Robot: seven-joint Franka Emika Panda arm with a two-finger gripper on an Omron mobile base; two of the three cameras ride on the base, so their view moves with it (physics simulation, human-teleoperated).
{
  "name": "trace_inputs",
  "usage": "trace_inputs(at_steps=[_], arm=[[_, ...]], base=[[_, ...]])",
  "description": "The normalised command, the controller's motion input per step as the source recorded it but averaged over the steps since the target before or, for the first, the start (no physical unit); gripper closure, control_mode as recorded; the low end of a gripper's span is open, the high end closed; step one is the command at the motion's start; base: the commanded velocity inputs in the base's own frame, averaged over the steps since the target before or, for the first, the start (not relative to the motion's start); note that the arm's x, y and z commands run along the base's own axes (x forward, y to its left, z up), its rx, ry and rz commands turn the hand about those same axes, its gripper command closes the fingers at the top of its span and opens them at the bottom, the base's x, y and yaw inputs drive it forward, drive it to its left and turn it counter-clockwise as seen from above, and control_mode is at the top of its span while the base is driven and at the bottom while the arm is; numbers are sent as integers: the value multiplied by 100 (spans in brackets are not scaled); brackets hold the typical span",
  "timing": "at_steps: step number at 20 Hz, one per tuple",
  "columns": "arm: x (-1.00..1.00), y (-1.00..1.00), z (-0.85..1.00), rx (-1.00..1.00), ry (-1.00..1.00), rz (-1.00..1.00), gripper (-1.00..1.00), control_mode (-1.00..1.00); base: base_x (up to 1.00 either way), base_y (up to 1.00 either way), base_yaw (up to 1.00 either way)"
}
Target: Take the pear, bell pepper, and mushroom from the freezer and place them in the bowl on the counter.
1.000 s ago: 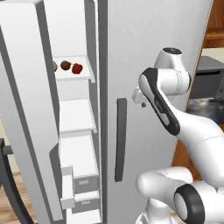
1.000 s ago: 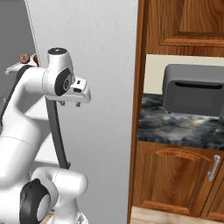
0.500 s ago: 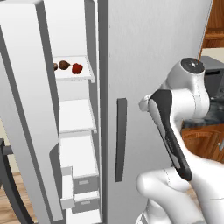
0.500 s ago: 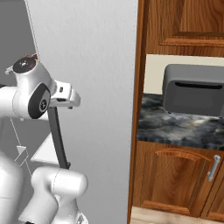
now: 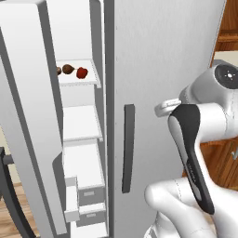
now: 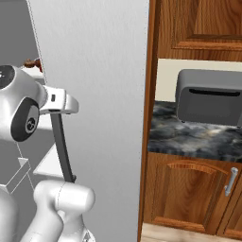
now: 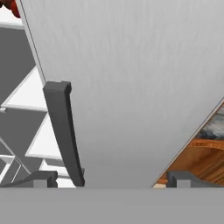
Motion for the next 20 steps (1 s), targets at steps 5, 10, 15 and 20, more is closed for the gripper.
trace_inputs(at_steps=[5, 10, 15, 20], arm=[[-31, 6, 19, 0, 0, 0, -100, -100], [-25, 17, 0, 1, 0, 0, -100, -100], [-6, 39, -1, 0, -1, 0, -100, -100], [0, 27, 0, 0, 0, 0, -100, 100]], base=[[0, 0, 0], [0, 0, 0], [0, 0, 0], [2, 41, 0]])
